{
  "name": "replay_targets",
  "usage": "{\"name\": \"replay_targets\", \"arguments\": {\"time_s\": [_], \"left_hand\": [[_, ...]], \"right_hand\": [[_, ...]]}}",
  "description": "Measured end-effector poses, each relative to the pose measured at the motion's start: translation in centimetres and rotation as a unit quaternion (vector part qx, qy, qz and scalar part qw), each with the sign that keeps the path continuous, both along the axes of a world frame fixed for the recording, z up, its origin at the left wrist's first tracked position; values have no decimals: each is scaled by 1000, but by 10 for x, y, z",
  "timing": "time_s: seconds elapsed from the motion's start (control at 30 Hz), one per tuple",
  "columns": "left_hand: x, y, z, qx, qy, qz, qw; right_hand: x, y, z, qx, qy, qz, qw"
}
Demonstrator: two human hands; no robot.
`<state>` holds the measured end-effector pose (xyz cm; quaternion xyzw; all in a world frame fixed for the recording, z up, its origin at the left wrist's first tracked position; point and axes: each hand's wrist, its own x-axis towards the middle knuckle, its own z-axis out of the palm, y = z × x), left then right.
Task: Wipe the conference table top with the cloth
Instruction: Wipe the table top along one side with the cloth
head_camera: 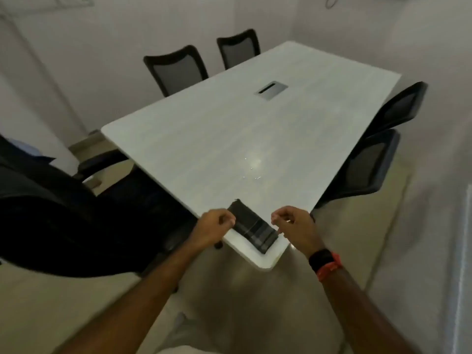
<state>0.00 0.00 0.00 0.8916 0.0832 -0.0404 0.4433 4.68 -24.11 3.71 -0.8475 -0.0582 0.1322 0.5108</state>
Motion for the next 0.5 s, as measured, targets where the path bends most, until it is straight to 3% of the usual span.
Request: {"name": "replay_targets", "arguments": {"time_s": [0.17, 0.33, 0.5], "left_hand": [[-16, -5, -45, 7, 102, 31, 994], [36, 9, -74, 23, 101, 79, 992], [96, 7, -99, 46, 115, 34, 992]], "right_hand": [[4, 10, -62, -23, 89, -15, 996], [22, 15, -92, -50, 141, -82, 985], [32, 16, -105, -82, 151, -96, 980]]}}
